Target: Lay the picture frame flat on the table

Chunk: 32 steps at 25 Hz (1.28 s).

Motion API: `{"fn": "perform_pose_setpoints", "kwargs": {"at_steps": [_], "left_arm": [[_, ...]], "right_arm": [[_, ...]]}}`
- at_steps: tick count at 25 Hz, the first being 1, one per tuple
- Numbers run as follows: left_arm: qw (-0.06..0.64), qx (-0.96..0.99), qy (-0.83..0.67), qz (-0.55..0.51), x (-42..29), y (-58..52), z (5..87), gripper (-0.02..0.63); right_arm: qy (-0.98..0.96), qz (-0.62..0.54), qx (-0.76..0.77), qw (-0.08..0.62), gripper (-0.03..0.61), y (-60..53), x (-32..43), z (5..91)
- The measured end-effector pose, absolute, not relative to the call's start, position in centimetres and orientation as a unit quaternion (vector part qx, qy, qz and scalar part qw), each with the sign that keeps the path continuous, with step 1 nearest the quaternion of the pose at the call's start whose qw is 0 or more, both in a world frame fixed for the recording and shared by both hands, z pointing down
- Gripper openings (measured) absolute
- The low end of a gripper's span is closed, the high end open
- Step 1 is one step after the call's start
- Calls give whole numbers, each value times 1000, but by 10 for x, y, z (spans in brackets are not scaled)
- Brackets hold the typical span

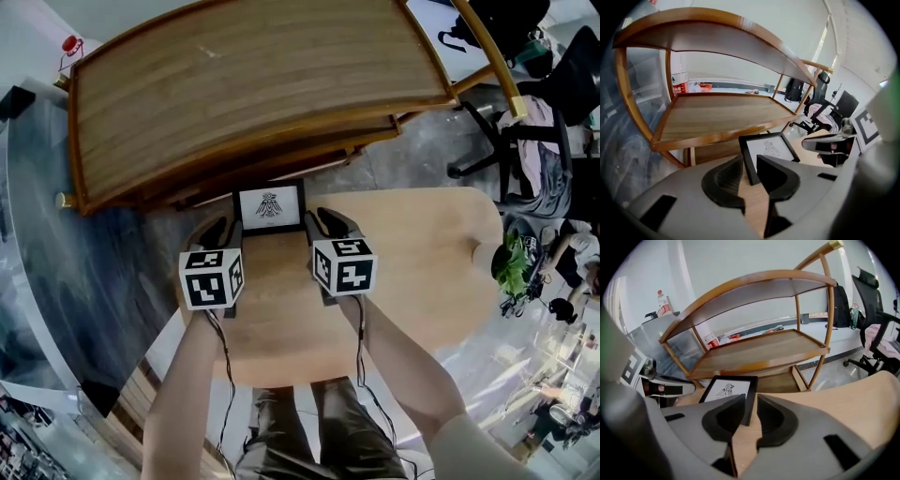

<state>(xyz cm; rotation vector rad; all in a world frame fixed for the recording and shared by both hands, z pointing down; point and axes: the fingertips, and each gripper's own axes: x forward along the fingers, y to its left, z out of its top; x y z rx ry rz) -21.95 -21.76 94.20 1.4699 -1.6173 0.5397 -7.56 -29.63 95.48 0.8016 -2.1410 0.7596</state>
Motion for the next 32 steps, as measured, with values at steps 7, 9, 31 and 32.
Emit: {"fn": "perform_pose_setpoints", "kwargs": {"at_steps": [7,9,31,32], "left_arm": [[424,598,-650,202,-220,-211,871,52],[416,603,-651,200,-222,-211,841,43],[271,676,-671,138,-214,-167,466,20],[260,680,-672,137,-212,-163,452,20]], "right_arm": [[-848,287,300,329,29,-303,-79,866],[-853,287,300,316,23,-305,-79,835],[-942,192,241,135,6,-240,-69,408],[-946,185,235,128,6,-233,-66,391]]}}
